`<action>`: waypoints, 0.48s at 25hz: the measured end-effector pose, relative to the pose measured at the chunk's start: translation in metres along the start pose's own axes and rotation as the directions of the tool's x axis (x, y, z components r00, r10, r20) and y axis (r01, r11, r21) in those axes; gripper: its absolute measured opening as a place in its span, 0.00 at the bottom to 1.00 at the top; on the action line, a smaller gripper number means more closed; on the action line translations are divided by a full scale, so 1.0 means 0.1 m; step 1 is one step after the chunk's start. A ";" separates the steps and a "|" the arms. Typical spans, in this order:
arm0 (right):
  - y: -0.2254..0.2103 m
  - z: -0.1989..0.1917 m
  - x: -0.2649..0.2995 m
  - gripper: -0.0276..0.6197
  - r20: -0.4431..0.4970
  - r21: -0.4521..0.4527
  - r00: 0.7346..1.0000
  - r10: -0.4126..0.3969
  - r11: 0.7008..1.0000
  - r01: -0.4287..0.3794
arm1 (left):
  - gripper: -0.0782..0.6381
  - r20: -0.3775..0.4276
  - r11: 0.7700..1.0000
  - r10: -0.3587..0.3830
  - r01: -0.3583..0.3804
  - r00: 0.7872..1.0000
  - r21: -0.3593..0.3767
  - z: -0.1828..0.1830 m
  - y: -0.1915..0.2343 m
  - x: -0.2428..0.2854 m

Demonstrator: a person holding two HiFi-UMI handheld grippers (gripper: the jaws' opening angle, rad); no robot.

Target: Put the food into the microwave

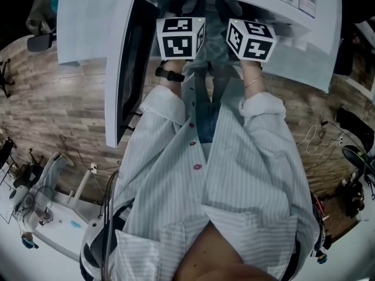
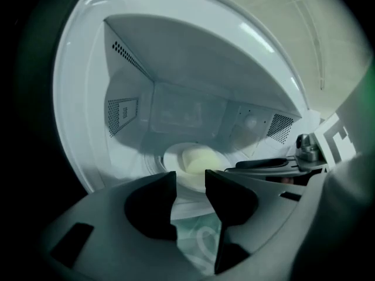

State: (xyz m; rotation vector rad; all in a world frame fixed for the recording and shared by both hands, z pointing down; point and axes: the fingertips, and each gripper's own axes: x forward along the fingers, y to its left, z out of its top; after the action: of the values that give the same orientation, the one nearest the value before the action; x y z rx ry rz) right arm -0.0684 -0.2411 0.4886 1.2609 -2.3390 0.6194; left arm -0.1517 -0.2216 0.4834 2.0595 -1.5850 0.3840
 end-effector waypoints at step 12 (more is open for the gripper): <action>0.23 0.12 -0.24 0.27 0.052 -0.036 0.997 0.053 0.998 -0.051 | 0.23 0.060 0.998 -0.053 0.054 0.997 -0.015 0.12 -0.16 -0.36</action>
State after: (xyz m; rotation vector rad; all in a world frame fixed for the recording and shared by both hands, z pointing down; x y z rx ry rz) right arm -0.0777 -0.2198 0.4615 1.2192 -2.4221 0.5654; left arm -0.1477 -0.1964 0.4517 2.1135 -1.5586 0.2918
